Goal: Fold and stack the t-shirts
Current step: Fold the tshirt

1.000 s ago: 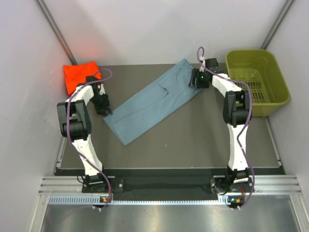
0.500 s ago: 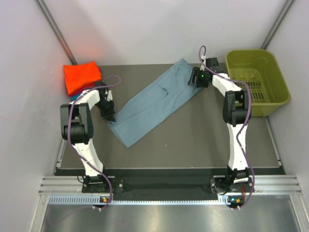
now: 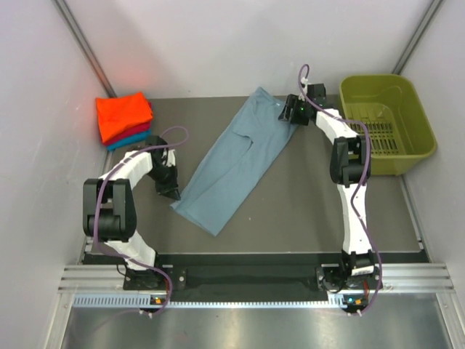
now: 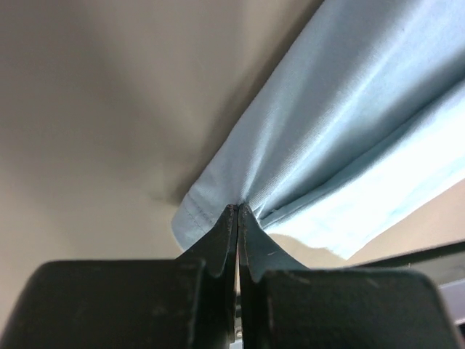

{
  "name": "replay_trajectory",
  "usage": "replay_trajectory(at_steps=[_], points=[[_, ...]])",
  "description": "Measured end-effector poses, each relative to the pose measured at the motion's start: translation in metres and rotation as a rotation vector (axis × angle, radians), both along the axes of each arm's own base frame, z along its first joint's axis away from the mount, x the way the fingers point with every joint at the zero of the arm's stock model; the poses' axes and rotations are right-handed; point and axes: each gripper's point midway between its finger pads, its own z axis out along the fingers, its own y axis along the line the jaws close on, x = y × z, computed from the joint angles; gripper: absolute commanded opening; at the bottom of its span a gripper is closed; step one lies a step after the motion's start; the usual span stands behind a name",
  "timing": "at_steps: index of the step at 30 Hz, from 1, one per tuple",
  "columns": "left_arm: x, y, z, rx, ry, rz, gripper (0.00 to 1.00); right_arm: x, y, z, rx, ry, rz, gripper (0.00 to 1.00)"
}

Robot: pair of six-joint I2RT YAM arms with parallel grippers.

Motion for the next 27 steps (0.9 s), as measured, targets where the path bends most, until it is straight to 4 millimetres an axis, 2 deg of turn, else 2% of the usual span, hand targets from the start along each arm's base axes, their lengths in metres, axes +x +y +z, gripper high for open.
replay_trajectory(at_steps=[5,13,24,27], points=[[-0.016,-0.006,0.004,-0.015,-0.004,-0.015,0.0,0.014,0.006,0.001,0.032,-0.032,-0.006,0.65],[-0.023,-0.01,0.009,-0.034,-0.014,-0.02,0.0,0.034,0.016,0.004,0.103,-0.079,-0.024,0.65],[-0.037,-0.027,0.009,-0.054,0.015,-0.075,0.0,0.047,0.035,0.007,0.164,-0.122,-0.031,0.65],[-0.041,-0.038,0.009,-0.06,0.017,-0.115,0.0,0.051,0.041,0.008,0.177,-0.137,-0.027,0.65]])
